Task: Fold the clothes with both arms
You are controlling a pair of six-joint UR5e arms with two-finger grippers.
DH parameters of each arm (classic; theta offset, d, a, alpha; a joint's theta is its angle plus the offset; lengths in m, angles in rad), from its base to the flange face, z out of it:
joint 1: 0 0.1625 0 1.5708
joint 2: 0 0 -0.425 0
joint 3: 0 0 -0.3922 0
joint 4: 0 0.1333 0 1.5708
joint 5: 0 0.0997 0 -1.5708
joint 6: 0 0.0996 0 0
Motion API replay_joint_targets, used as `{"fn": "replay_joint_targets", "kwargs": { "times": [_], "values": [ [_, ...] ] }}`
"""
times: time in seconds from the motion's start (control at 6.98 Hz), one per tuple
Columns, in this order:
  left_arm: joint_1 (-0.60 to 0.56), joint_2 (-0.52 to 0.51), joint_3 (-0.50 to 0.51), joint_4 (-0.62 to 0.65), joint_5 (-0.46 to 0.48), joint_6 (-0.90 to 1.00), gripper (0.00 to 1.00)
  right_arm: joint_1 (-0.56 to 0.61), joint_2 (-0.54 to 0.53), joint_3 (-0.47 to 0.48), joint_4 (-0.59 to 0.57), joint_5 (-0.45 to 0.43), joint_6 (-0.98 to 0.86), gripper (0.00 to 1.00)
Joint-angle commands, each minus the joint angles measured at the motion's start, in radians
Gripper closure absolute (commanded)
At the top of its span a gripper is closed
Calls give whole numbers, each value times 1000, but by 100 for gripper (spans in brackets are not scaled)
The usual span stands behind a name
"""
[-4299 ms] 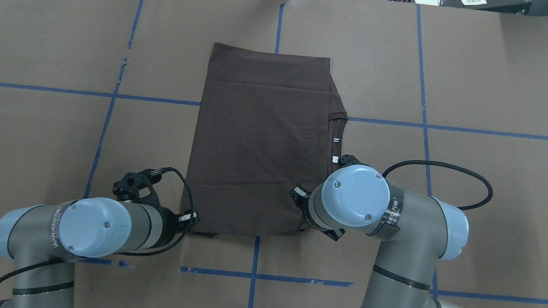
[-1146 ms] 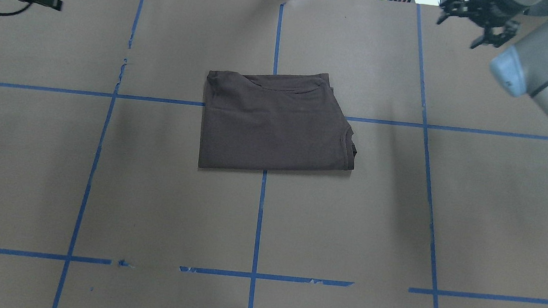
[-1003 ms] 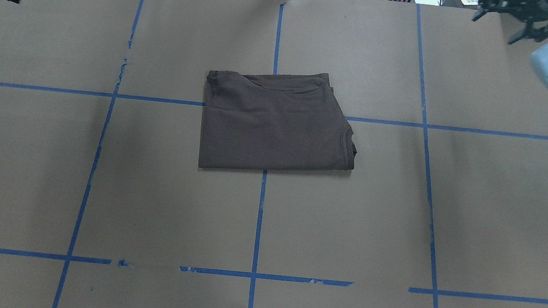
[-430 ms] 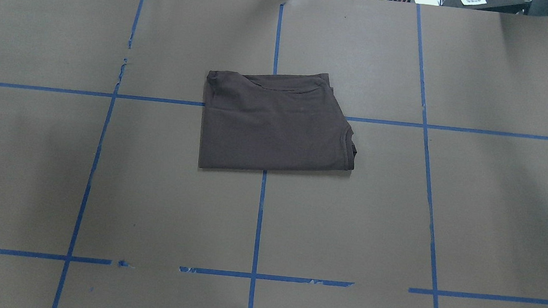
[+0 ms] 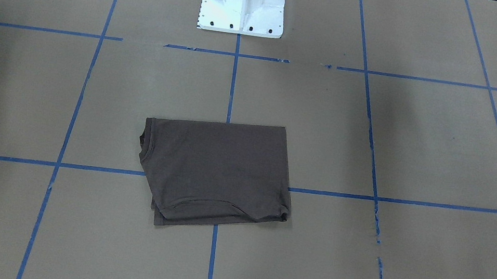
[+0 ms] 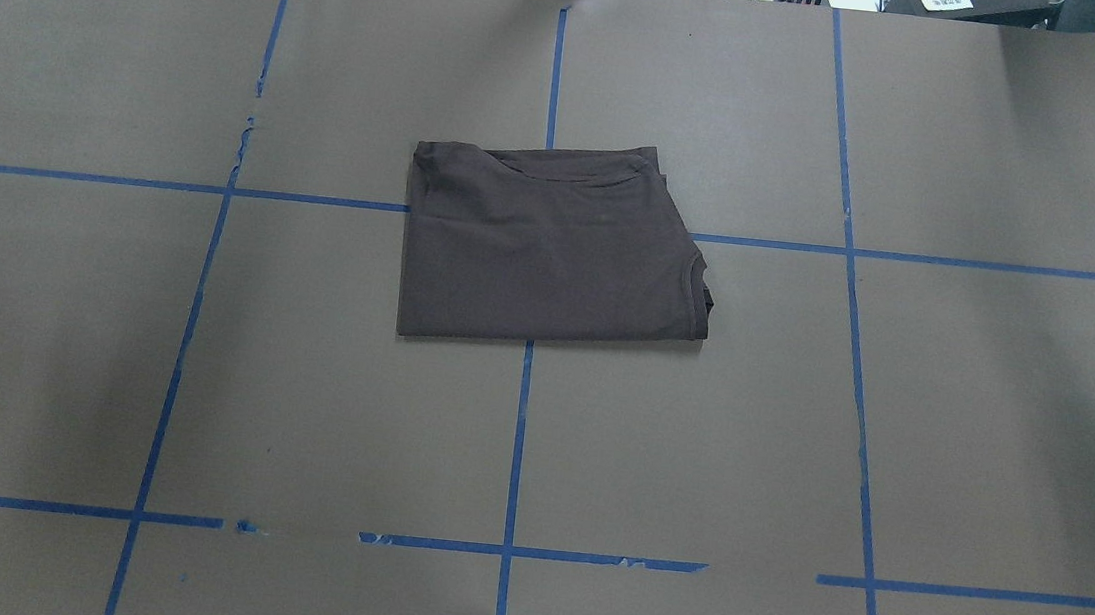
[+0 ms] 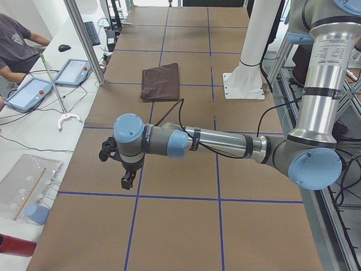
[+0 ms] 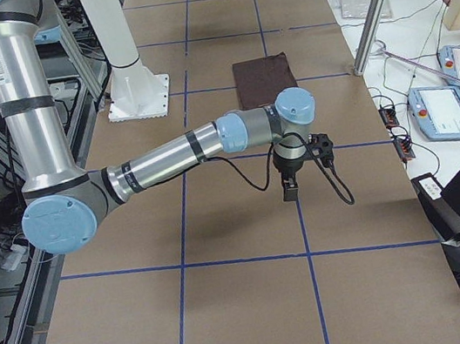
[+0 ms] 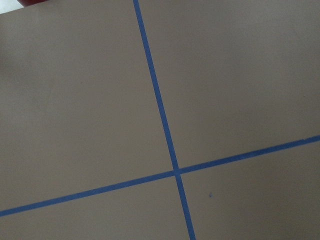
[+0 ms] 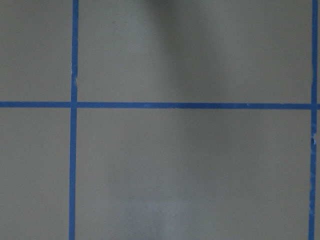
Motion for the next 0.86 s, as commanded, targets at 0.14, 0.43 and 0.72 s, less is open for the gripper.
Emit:
{"fn": "replay_joint_targets", "kwargs": {
  "times": [0.14, 0.43, 0.72],
  "values": [
    [4, 24, -42, -6, -51, -3, 0, -64, -42, -4, 2, -13, 1, 0],
    [7, 57, -56, -9, -44, 0, 0, -63, -70, -10, 10, -8, -8, 0],
    [7, 88, -35, -17, -44, 9, 0, -63, -95, -13, 11, 0, -12, 0]
  ]
}}
